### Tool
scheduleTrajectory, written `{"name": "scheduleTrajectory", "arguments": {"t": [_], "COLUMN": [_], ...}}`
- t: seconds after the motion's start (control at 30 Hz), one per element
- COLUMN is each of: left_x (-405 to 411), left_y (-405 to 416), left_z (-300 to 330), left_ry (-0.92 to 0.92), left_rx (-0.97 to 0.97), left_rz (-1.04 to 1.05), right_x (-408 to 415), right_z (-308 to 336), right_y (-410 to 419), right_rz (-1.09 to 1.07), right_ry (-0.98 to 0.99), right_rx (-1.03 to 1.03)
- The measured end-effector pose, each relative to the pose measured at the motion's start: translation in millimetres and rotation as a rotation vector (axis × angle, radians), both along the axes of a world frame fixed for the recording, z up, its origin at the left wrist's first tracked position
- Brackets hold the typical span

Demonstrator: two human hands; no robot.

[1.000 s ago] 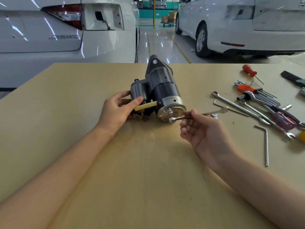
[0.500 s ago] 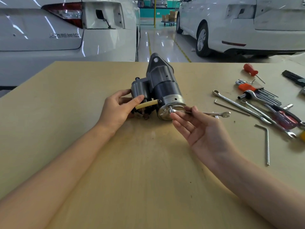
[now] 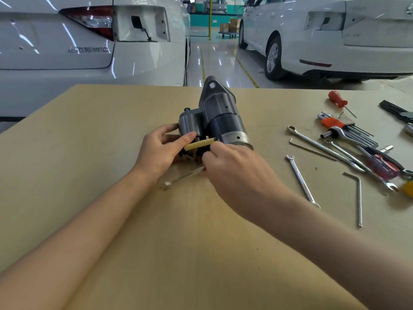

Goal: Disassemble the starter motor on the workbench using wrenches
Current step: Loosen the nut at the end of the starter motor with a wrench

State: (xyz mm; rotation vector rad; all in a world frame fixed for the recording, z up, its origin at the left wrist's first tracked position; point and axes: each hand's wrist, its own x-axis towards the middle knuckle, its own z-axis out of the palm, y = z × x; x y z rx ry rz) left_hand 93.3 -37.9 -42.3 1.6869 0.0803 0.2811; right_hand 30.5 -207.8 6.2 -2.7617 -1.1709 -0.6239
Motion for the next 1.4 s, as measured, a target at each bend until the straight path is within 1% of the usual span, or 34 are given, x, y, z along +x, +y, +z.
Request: {"name": "scheduleTrajectory", "arguments": {"t": [0.07,0.13,0.17,0.23,0.27,0.3,0.37,0.43,0.47,0.5,0.57,0.6,0.67,0.77,0.83,1.03,1.17,1.27,1.4], "left_x": [-0.1,-0.1,0.0,0.6,0.8,0.7,0.3,0.3,0.3,0.0,-0.3,-0.5,-0.5,-0.7,-1.3,-1.6,-0.9,-0.2,1.2], "left_y": [-1.0,-1.0,-0.8,-0.9,-1.1,-1.2,-1.2,-0.7,-0.5,-0.5,-0.5,-0.4,-0.3,-0.4,-0.5,-0.8,-0.9,-0.4,0.4], "left_z": [0.3,-0.1,-0.3,-0.5,-0.5,-0.3,0.0,-0.4,-0.6,-0.8,-1.1,-1.2,-0.7,-0.1,-0.1,0.1,-0.7,-1.1,-1.9], "left_ry": [0.002,-0.001,-0.004,-0.014,-0.019,-0.023,-0.027,-0.026,-0.022,-0.016,-0.004,0.002,0.009,0.012,0.013,0.019,0.008,-0.006,-0.017], "left_rx": [0.006,-0.001,0.001,0.015,0.022,0.026,0.024,0.03,0.036,0.04,0.038,0.033,0.016,0.018,0.015,0.009,0.015,0.031,0.046], "left_rz": [0.0,0.001,0.003,0.008,0.011,0.013,0.013,0.008,0.008,0.009,0.016,0.018,0.015,0.01,0.009,0.006,0.0,0.004,0.013], "right_x": [-3.3,-7.4,-9.8,-14.5,-17.2,-19.5,-21.9,-19.8,-17.4,-14.2,-9.3,-7.6,-4.1,-0.7,1.1,4.5,6.3,6.8,6.5], "right_z": [-2.2,1.0,1.2,-4.8,-8.6,-13.7,-22.8,-28.2,-28.8,-29.5,-28.6,-27.6,-25.2,-22.1,-21.4,-21.7,-20.8,-22.2,-24.2], "right_y": [2.2,-0.2,-2.5,-12.4,-17.7,-21.5,-23.8,-24.4,-24.5,-25.5,-27.1,-28.2,-29.8,-32.6,-33.5,-34.2,-37.9,-38.0,-36.1], "right_rz": [-0.038,-0.042,-0.013,0.105,0.157,0.184,0.124,0.016,-0.034,-0.065,-0.072,-0.062,-0.041,-0.019,-0.006,0.045,0.004,-0.059,-0.072], "right_ry": [0.006,-0.038,-0.065,-0.119,-0.083,0.006,0.295,0.726,0.925,1.081,1.281,1.337,1.386,1.397,1.395,1.375,1.355,1.35,1.34], "right_rx": [-0.109,-0.159,-0.146,-0.031,0.059,0.179,0.546,1.011,1.221,1.389,1.629,1.716,1.845,1.952,1.975,1.96,1.978,1.954,1.946]}}
